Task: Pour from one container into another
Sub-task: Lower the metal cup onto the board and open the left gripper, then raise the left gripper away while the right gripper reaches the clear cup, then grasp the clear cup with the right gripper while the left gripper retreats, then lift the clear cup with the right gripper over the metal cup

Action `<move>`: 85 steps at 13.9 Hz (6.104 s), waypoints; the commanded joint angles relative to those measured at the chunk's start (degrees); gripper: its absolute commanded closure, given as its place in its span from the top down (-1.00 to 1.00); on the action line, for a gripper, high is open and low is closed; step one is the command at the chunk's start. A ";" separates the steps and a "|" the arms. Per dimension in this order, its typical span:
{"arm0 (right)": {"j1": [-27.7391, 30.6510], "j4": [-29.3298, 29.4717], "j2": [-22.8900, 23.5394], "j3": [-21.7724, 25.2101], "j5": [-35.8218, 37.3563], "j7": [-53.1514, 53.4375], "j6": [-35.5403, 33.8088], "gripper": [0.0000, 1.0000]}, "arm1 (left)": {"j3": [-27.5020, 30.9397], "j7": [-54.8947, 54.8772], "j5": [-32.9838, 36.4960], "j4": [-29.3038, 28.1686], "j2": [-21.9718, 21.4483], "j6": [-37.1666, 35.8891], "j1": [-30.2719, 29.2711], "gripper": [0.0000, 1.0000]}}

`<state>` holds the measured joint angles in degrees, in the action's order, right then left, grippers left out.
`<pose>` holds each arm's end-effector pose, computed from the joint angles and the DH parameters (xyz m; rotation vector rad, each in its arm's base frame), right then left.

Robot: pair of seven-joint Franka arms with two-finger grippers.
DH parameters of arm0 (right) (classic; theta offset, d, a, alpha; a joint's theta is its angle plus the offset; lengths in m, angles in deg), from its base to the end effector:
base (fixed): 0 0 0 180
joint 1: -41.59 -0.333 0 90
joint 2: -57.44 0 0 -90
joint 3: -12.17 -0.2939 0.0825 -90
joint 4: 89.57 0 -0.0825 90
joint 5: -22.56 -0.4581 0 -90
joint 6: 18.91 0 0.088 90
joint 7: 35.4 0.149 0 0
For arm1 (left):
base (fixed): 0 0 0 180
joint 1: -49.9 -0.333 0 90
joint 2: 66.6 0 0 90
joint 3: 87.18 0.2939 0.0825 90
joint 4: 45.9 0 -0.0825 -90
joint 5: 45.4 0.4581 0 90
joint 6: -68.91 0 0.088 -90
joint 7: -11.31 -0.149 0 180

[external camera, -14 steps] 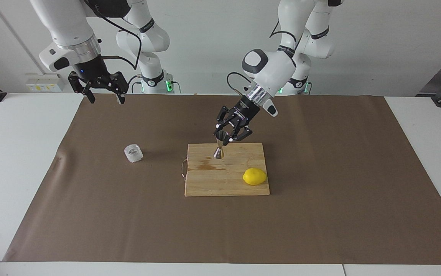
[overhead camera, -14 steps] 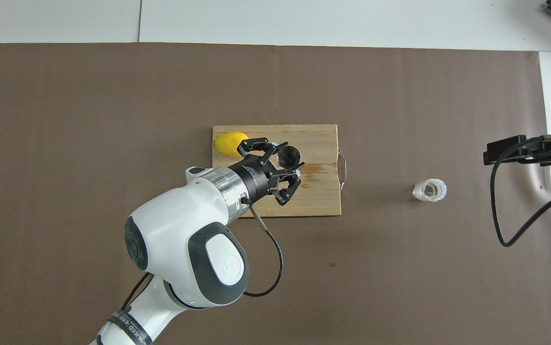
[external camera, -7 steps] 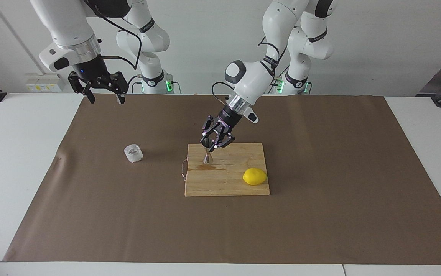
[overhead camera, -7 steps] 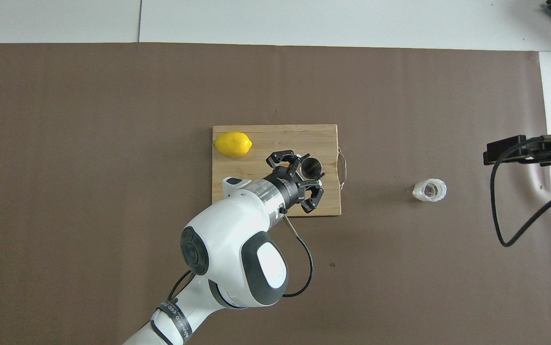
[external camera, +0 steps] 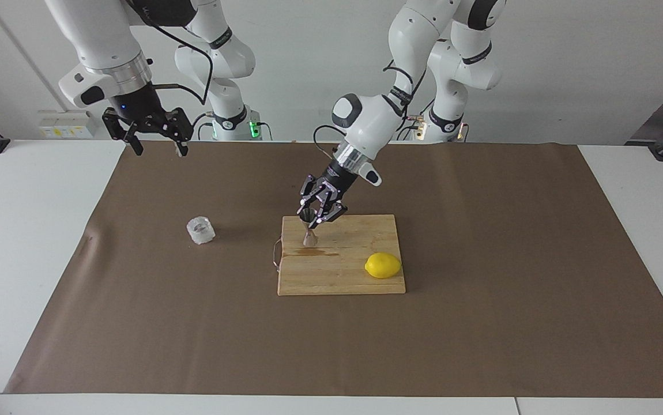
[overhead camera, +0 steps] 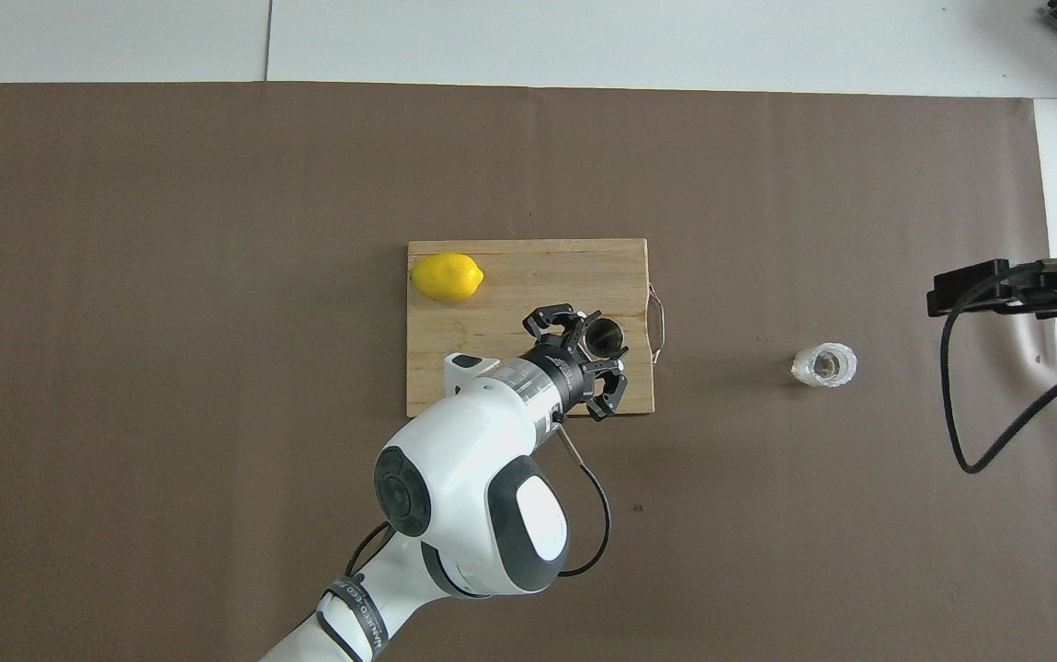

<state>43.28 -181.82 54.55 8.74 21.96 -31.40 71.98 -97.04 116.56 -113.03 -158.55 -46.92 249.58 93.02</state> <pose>0.6163 0.0209 0.5716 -3.1319 0.0619 -0.0410 0.4916 -0.5095 0.2587 1.1322 2.0519 -0.4541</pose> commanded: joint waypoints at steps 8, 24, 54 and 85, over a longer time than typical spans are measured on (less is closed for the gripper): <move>0.59 1.02 0.34 -0.43 -0.01 1.01 -1.15 1.00 | 0.54 0.92 0.84 0.76 1.25 1.88 1.09 1.00; 2.87 1.02 -0.01 -0.26 -0.19 -3.87 -2.81 1.00 | 2.47 1.71 14.68 5.40 -9.21 -28.23 -12.61 1.00; 9.73 -36.78 10.09 -0.17 -16.97 -118.77 39.88 1.00 | 3.18 -103.13 67.55 15.52 -15.19 -76.43 -42.76 1.00; -3.79 -30.54 9.57 -1.05 -25.86 -93.15 39.54 -0.96 | 2.74 -108.77 67.55 22.03 -21.34 -92.96 -45.41 1.00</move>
<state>41.27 -213.52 64.47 7.72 -3.50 -129.34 112.71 -94.18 7.76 -46.52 -135.30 -67.03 156.91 47.92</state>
